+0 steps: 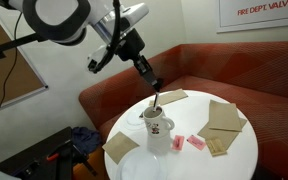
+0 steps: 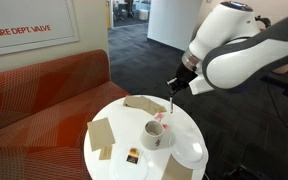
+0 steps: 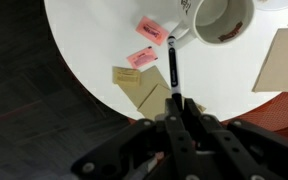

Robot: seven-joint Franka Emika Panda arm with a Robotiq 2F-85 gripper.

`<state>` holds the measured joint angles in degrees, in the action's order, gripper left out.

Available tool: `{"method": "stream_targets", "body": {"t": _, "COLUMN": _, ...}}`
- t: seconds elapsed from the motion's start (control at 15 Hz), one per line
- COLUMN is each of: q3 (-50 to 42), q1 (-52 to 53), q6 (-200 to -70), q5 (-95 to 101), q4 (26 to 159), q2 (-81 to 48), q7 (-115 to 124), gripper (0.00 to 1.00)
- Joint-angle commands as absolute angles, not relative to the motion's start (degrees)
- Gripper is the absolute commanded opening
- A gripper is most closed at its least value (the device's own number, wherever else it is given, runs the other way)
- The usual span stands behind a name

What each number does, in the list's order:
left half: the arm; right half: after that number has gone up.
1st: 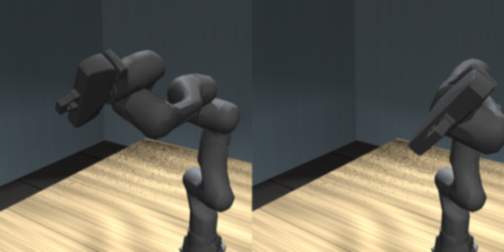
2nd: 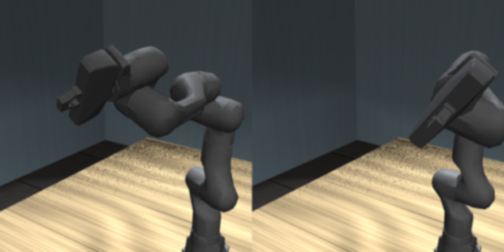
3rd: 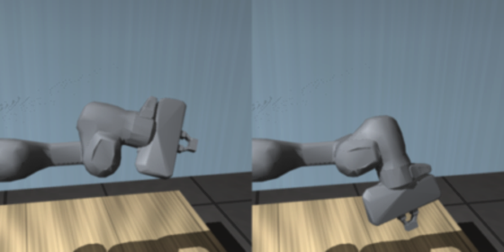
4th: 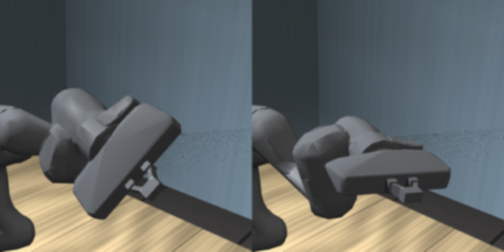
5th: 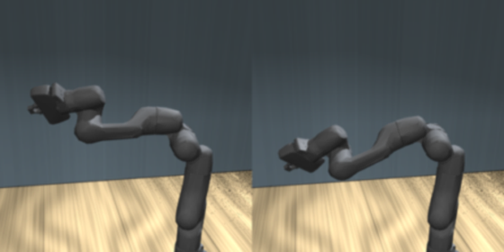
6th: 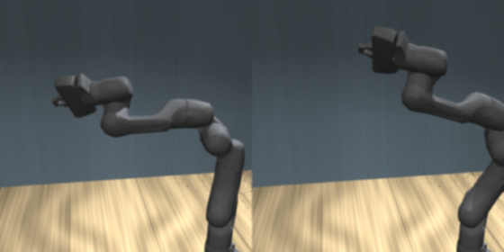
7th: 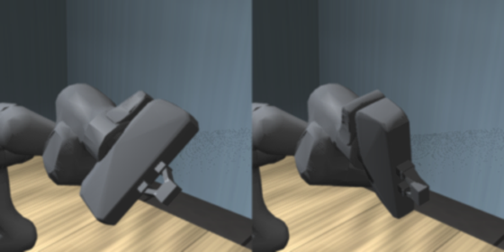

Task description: Take the pen out of the mug and put it on the table

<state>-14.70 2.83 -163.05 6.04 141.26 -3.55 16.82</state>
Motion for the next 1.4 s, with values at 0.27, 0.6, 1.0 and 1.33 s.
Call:
{"method": "stream_targets", "body": {"t": 0.27, "q3": -12.5, "q1": -2.8, "q6": -150.7, "q5": 6.1, "q4": 139.4, "q2": -4.6, "q7": 25.0, "gripper": 0.03}}
{"method": "stream_targets", "body": {"t": 0.6, "q3": -13.0, "q1": -4.8, "q6": -148.1, "q5": 3.6, "q4": 137.0, "q2": -10.1, "q7": 26.0, "gripper": 0.03}}
{"method": "stream_targets", "body": {"t": 1.0, "q3": -13.0, "q1": -5.8, "q6": -148.9, "q5": -2.0, "q4": 132.4, "q2": -19.6, "q7": 25.2, "gripper": 0.03}}
{"method": "stream_targets", "body": {"t": 1.33, "q3": -12.5, "q1": -6.3, "q6": -148.9, "q5": -6.7, "q4": 126.9, "q2": -27.9, "q7": 24.1, "gripper": 0.03}}
